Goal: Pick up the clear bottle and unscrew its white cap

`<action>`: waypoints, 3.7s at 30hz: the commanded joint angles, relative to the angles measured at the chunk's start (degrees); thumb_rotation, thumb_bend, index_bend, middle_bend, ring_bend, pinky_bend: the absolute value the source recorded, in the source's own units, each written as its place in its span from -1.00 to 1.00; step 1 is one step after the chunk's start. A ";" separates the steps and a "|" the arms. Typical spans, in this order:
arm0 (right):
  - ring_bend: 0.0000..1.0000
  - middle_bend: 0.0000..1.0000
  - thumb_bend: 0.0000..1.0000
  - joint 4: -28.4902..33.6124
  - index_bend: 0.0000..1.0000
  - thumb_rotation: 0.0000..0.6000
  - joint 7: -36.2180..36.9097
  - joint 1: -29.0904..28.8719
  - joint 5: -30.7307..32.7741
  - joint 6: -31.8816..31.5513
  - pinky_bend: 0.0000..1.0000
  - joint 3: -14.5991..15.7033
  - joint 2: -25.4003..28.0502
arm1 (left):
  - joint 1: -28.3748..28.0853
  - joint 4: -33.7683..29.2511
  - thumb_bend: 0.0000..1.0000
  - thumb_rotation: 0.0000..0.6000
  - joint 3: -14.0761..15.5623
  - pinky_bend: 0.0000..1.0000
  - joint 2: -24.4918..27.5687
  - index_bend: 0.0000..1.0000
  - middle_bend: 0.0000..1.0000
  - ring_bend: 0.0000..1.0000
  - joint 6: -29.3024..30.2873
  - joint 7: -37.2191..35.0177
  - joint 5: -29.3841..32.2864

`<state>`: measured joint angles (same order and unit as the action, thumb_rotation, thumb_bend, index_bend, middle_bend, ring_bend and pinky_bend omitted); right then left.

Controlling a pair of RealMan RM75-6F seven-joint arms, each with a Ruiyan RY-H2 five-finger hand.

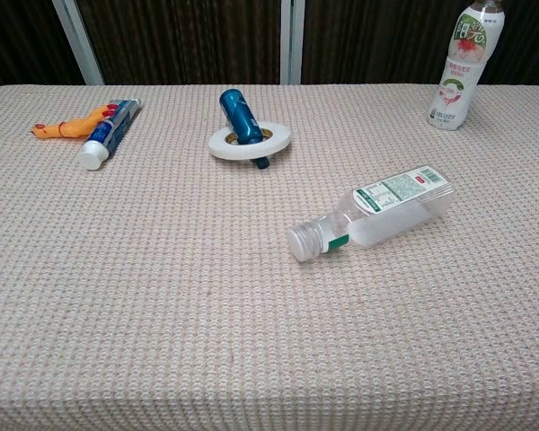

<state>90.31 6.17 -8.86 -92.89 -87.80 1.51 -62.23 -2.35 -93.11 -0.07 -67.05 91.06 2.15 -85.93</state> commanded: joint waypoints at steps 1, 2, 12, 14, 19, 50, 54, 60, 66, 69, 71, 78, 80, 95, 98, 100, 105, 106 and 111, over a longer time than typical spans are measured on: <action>-0.92 -0.57 -0.69 0.15 -0.86 1.00 -0.25 -0.39 -0.19 0.80 -0.79 -0.24 0.06 | -0.15 0.02 -0.66 1.00 -0.23 -0.93 0.00 -0.49 -0.84 -0.99 -0.53 0.12 0.26; -0.92 -0.57 -0.69 0.15 -0.86 1.00 -0.17 -0.59 -0.39 1.22 -0.79 -0.26 0.03 | -0.19 0.05 -0.66 1.00 -0.23 -0.93 0.05 -0.49 -0.84 -0.99 -0.84 0.28 0.33; -0.92 -0.58 -0.70 1.79 -0.86 1.00 2.82 -7.08 -4.95 9.43 -0.79 -0.65 0.71 | 0.34 -0.55 -0.68 1.00 -0.52 -0.93 0.58 -0.49 -0.84 -0.99 -0.87 -0.30 0.10; -0.92 -0.60 -0.71 2.28 -0.86 1.00 1.23 -10.65 -5.05 14.69 -0.79 -1.44 0.49 | 0.54 -0.59 -0.68 1.00 -0.62 -0.93 0.76 -0.49 -0.84 -0.99 -0.37 -0.40 -0.30; -0.96 -0.64 -0.81 1.02 -0.86 1.00 -0.31 -19.84 -4.16 27.46 -0.79 -3.76 -2.45 | 0.91 -0.99 -0.69 1.00 -0.45 -0.93 1.15 -0.49 -0.84 -0.99 -0.50 -0.46 -0.39; -0.31 0.02 -0.27 -15.14 0.10 1.00 -3.34 -30.79 0.01 33.00 -0.26 -5.10 -21.93 | -0.69 0.45 -0.70 1.00 -2.40 -0.93 1.59 -0.49 -0.84 -0.99 -1.64 -5.07 -2.77; -0.25 0.06 -0.19 -15.47 0.17 1.00 6.77 -29.07 -1.56 26.90 -0.14 -4.57 -22.73 | -3.26 0.81 -0.71 1.00 -3.67 -0.93 1.38 -0.49 -0.84 -0.99 -0.86 -8.79 -7.08; -0.26 0.06 -0.15 -16.24 0.17 1.00 19.51 -28.20 -2.18 20.77 -0.12 -5.21 -26.21 | -10.06 0.08 -0.71 1.00 -5.82 -0.93 1.03 -0.50 -0.84 -0.99 -2.69 -13.95 -14.16; -0.26 0.06 -0.10 -14.79 0.17 1.00 24.61 -28.45 -1.15 18.97 -0.12 -6.45 -28.49 | -16.84 -0.37 -0.71 1.00 -8.39 -0.93 -1.23 -0.50 -0.84 -0.99 -5.84 -18.02 -16.54; -0.26 0.06 -0.07 -14.02 0.17 1.00 26.45 -28.98 -0.43 19.05 -0.11 -7.23 -29.43 | -19.41 -0.87 -0.71 1.00 -9.17 -0.93 -2.77 -0.50 -0.84 -0.99 -6.56 -18.39 -17.74; -0.26 0.06 -0.04 -13.69 0.17 1.00 26.87 -29.43 -0.05 19.23 -0.10 -7.72 -30.06 | -21.02 -1.44 -0.71 1.00 -9.41 -0.93 -3.58 -0.51 -0.84 -0.99 -7.43 -18.45 -18.28; -0.26 0.07 0.01 -12.98 0.17 1.00 26.07 -30.64 1.02 20.13 -0.08 -8.70 -31.83 | -25.20 -2.23 -0.71 1.00 -10.25 -0.92 -6.39 -0.52 -0.84 -0.99 -9.39 -17.47 -18.77; -0.26 0.07 0.02 -12.77 0.17 1.00 26.11 -30.88 1.18 20.20 -0.08 -8.86 -32.25 | -26.16 -2.08 -0.71 1.00 -10.36 -0.92 -7.36 -0.52 -0.84 -0.99 -9.71 -17.01 -18.80; -0.25 0.07 0.05 -12.45 0.17 1.00 26.10 -31.64 1.61 20.22 -0.05 -8.99 -32.95 | -29.82 -1.84 -0.71 1.00 -10.25 -0.93 -10.21 -0.52 -0.84 -0.99 -10.48 -15.87 -17.05; -0.25 0.08 0.05 -12.52 0.17 1.00 26.23 -31.74 1.58 20.19 -0.05 -8.93 -33.02 | -30.22 -1.73 -0.71 1.00 -10.13 -0.93 -10.56 -0.52 -0.84 -0.99 -10.43 -15.95 -16.69; -0.25 0.08 0.05 -12.63 0.17 1.00 26.06 -31.80 1.56 20.22 -0.05 -8.86 -33.07 | -30.44 -1.68 -0.71 1.00 -10.04 -0.93 -10.71 -0.52 -0.84 -0.99 -10.42 -16.06 -16.49; -0.25 0.08 0.08 -12.67 0.17 1.00 26.06 -31.93 1.76 20.42 -0.05 -8.79 -33.06 | -30.89 -1.64 -0.71 1.00 -9.82 -0.93 -10.78 -0.52 -0.84 -0.99 -10.21 -15.83 -16.16; -0.25 0.08 0.08 -12.66 0.17 1.00 26.05 -31.96 1.80 20.43 -0.05 -8.81 -33.05 | -30.95 -1.67 -0.71 1.00 -9.80 -0.93 -10.82 -0.52 -0.84 -0.99 -10.11 -15.87 -16.11; -0.25 0.08 0.11 -12.56 0.17 1.00 26.21 -32.08 1.88 20.39 -0.05 -8.87 -33.02 | -31.30 -1.71 -0.71 1.00 -9.58 -0.93 -11.21 -0.55 -0.84 -0.99 -9.73 -16.29 -15.77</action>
<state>77.75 32.39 -40.94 -91.01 -67.42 -7.36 -95.25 -33.62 -94.82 -9.68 -78.22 81.31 -14.10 -101.73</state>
